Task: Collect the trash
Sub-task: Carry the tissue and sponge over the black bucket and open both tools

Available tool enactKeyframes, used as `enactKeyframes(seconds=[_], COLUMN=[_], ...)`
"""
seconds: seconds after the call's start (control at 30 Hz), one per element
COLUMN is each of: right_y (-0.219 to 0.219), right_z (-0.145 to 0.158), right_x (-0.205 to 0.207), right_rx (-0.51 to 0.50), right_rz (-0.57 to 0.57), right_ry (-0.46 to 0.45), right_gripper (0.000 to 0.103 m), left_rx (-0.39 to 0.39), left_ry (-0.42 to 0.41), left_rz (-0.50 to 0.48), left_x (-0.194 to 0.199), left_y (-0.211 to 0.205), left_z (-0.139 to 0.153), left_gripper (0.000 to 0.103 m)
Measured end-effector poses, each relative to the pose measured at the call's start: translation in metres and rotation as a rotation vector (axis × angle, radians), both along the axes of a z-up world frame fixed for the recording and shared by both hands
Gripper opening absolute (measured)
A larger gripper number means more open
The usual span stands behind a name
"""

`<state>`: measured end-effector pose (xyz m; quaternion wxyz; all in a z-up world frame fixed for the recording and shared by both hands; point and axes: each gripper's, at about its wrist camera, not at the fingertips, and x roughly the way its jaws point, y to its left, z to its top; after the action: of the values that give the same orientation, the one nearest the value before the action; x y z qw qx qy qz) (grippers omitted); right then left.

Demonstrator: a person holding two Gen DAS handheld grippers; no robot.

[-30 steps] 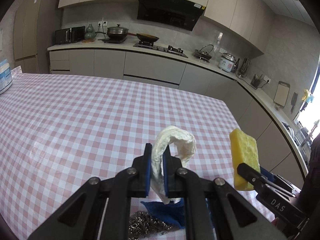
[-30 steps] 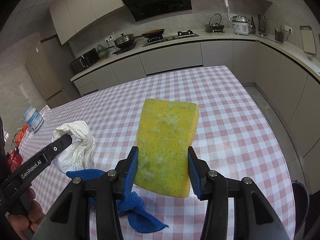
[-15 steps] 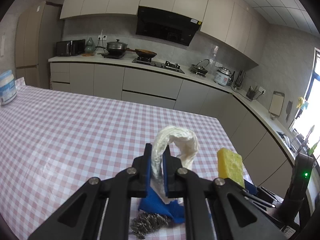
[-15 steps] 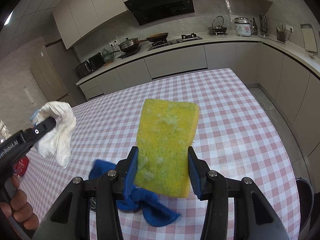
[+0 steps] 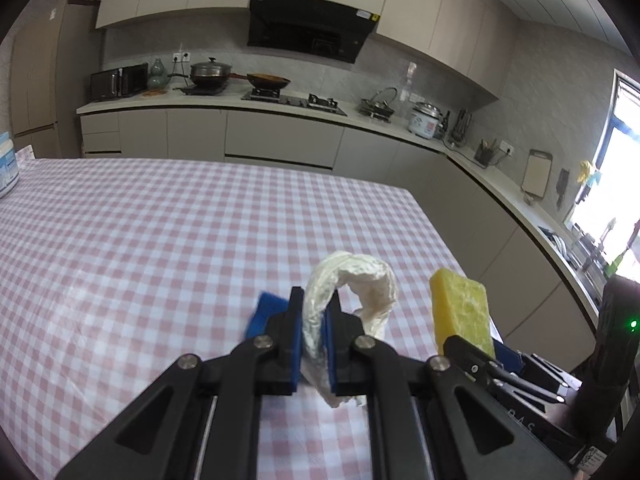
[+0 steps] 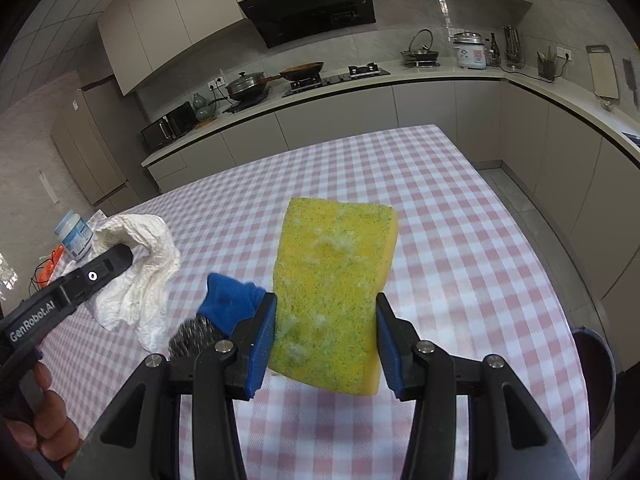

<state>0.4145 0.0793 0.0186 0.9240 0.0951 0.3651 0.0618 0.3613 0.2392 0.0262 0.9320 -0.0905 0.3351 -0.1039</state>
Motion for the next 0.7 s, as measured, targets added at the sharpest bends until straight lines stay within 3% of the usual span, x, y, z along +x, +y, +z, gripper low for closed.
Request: enactKeyframes(seconds=[0.43, 0.7], right_y=[-0.084, -0.199], right_z=[0.0, -0.007], right_x=[-0.073, -0.114], right_rx=[-0.007, 0.005], right_rz=[-0.067, -0.099], right_ry=[0.01, 0.03], right_gripper=[0.05, 0.05], left_rx=[0.023, 0.01], left_ry=[0.039, 0.072], left_rz=[-0.108, -0.176], left_x=[-0.052, -0.083], left_y=[-0.094, -0.205], left_z=[-0.009, -0.015], left_gripper=[0.011, 0.011])
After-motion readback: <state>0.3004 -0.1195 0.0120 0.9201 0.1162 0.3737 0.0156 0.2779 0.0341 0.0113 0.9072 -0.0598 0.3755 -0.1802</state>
